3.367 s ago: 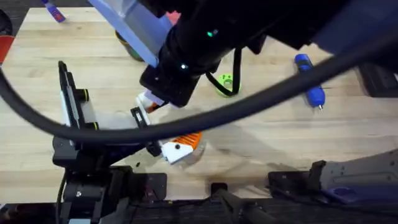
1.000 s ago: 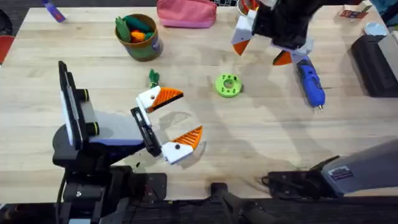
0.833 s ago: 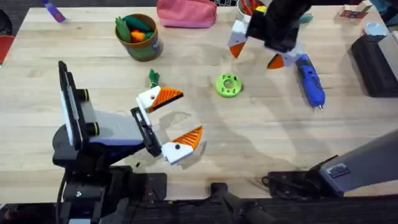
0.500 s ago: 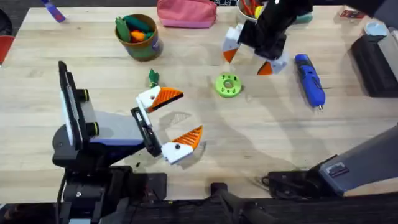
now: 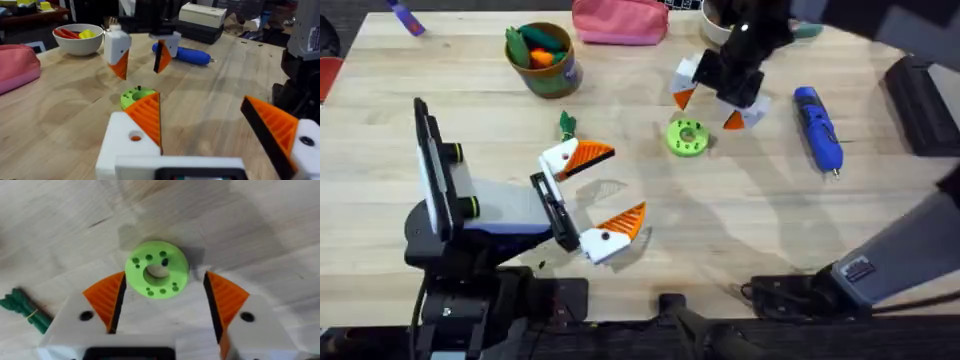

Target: Pick up the gripper from the table and insert it into the empty holder that is missing its gripper. Then pick up a screw, insert it into the mounting hole, and use the screwdriver to tighten it. Finally, clean up the table by picking up the vegetable and placing it into the bucket.

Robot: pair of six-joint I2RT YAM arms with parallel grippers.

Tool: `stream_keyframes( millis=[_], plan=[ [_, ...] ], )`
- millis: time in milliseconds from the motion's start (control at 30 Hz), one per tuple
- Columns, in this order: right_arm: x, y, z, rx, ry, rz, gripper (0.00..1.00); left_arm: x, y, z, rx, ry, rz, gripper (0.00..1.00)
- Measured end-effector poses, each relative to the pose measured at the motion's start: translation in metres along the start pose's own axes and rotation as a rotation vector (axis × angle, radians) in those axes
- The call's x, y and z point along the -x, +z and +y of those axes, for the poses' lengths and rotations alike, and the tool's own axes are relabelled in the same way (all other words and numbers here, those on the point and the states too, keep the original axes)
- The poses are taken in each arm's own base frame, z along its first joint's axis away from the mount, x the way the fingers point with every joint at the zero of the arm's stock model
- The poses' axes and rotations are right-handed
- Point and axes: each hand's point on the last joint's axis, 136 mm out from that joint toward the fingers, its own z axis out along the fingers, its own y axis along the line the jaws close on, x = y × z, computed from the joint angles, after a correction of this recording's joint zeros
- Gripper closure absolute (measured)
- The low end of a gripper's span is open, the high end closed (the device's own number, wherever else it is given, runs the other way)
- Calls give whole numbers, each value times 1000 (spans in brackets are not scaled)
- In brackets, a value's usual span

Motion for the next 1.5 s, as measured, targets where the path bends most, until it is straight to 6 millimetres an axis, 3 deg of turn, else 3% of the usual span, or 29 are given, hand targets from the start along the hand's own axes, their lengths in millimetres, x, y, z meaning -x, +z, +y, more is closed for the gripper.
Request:
stream_keyframes(
  millis=[267, 900, 1200, 1500],
  plan=[
    [4, 26, 3, -25, 21, 19, 200, 0, 0, 0, 0, 0, 0, 15],
    [5, 27, 4, -23, 43, 12, 332, 0, 0, 0, 0, 0, 0, 15],
    [-1, 43, -2, -40, 57, 19, 377, 0, 0, 0, 0, 0, 0, 15],
    [0, 43, 2, -29, 53, 8, 424, 0, 0, 0, 0, 0, 0, 15]
  ],
)
